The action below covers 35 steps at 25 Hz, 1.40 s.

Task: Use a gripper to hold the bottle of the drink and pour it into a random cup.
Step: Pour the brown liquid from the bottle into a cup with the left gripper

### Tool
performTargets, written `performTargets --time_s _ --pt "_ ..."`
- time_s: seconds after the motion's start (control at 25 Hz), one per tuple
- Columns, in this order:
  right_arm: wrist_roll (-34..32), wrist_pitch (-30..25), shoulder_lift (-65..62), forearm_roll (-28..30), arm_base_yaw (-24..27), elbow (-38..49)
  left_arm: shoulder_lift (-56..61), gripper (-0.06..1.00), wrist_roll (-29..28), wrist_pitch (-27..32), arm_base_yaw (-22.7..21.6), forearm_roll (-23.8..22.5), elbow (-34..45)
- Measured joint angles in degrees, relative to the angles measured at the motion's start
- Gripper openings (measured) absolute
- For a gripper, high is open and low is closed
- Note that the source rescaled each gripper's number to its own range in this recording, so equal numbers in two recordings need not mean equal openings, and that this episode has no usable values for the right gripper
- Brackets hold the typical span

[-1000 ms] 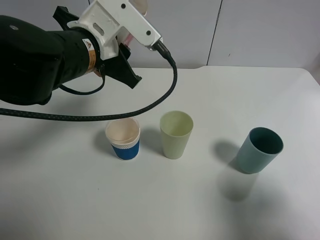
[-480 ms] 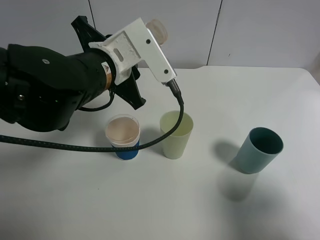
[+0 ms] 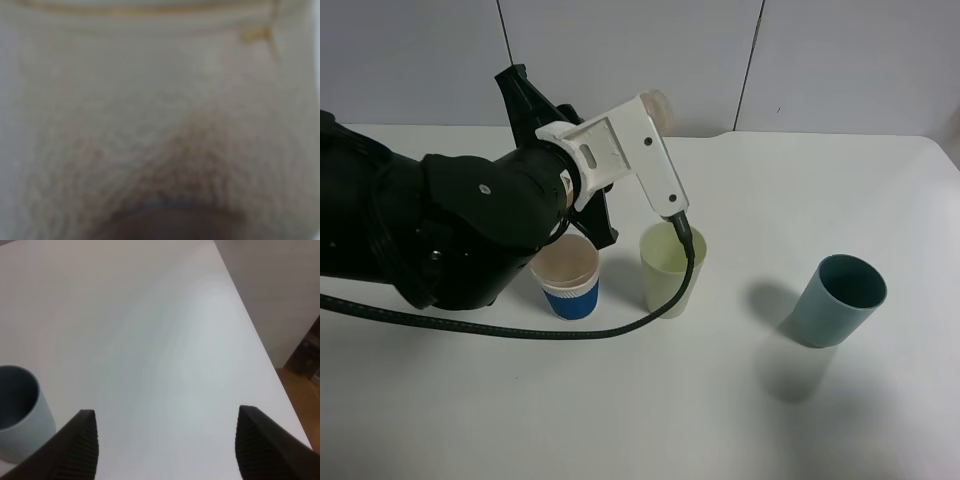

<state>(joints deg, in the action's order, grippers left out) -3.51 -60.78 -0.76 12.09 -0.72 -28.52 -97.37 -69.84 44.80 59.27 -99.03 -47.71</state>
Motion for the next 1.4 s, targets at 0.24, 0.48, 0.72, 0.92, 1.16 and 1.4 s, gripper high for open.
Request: performTargets --time_s 0.24,0.48,0.72,0.92,1.16,1.4 --pt "0.0 0.0 0.0 0.0 0.0 0.0 -2.0 0.0 1.9 1.3 0.1 0.0 0.1" --pt "0.0 0.0 0.0 0.0 0.0 0.0 -2.2 0.0 4.8 1.7 0.1 0.0 0.0" --pt "0.0 0.0 0.0 0.0 0.0 0.0 -2.2 0.0 7.9 1.7 0.1 0.0 0.0" --pt "0.0 0.0 0.0 0.0 0.0 0.0 -2.3 0.0 11.2 1.0 0.2 0.0 0.0" --pt "0.0 0.0 0.0 0.0 0.0 0.0 -2.3 0.0 14.5 0.7 0.7 0.0 0.0" --pt "0.0 0.0 0.0 0.0 0.0 0.0 -3.6 0.0 15.3 0.7 2.7 0.0 0.0"
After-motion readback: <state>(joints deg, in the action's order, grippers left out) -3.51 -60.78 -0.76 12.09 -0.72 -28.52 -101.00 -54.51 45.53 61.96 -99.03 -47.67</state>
